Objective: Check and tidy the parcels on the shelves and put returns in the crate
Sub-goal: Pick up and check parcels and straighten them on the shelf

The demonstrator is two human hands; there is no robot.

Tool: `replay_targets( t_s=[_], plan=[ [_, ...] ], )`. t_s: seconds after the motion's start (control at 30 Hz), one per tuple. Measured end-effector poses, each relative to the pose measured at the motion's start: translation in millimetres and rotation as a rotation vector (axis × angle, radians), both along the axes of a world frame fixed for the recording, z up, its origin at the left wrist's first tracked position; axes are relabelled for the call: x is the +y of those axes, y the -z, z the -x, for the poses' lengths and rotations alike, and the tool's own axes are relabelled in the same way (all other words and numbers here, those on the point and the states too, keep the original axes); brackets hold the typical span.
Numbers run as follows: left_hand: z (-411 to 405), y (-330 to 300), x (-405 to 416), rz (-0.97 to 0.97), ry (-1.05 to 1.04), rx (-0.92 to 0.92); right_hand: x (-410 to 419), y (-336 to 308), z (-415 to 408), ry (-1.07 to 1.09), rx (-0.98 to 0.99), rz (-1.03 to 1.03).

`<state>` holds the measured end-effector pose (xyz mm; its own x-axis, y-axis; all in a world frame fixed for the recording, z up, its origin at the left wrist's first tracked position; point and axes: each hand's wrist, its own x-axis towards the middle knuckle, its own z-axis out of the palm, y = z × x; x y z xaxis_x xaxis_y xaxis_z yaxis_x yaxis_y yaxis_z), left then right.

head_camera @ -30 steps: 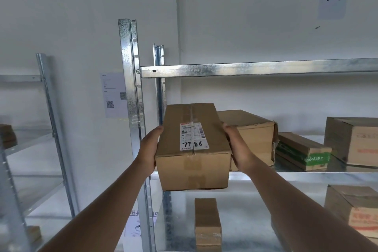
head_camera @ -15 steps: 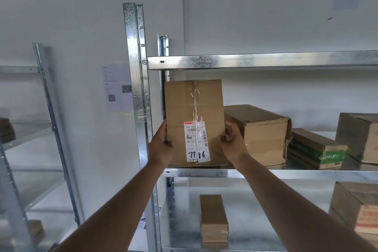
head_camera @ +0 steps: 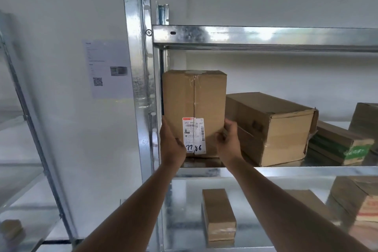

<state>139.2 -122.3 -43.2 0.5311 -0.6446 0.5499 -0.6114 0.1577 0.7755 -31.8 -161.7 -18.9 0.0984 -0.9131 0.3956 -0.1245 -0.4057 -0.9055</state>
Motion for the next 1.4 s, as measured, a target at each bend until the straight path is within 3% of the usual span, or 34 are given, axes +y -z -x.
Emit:
replay_targets(
  t_s=[0.13,0.23,0.33,0.4,0.47,0.53,0.63,0.7,0.77,0.83,1.2,1.4],
  plan=[
    [6,-9,-4,-0.086,-0.047,-0.015,-1,-9,-9,-0.010,0.007,-0.008],
    [41,-25,10,-0.027,-0.159,-0.323,9,-19,1,0.056,-0.010,0.174],
    [88,-41,12,0.124,0.041,-0.528,15,-46,39,0.264,0.080,0.586],
    [115,-51,8,0.164,0.201,-0.533,6,-66,81,0.416,0.212,0.852],
    [136,-56,2,0.129,0.371,-0.464,-16,-76,130,0.578,0.288,0.943],
    [153,-54,-8,0.009,0.486,-0.312,-34,-74,172,0.687,0.224,0.755],
    [178,-57,-20,-0.256,0.547,-0.007,-56,-57,217,0.712,0.236,0.306],
    [192,-61,-26,-0.399,0.579,0.245,-64,-42,233,0.427,0.232,0.074],
    [206,-64,-31,-0.441,0.549,0.555,-68,-30,246,0.129,0.021,-0.071],
    [225,-69,-24,-0.422,0.508,0.711,-66,-28,260,0.011,-0.094,-0.141],
    [299,-85,-4,-0.221,0.260,0.830,-60,-27,339,-0.317,-0.321,-0.313],
    [317,-103,22,-0.171,0.294,0.825,-58,-24,344,-0.369,-0.412,-0.329]
  ],
)
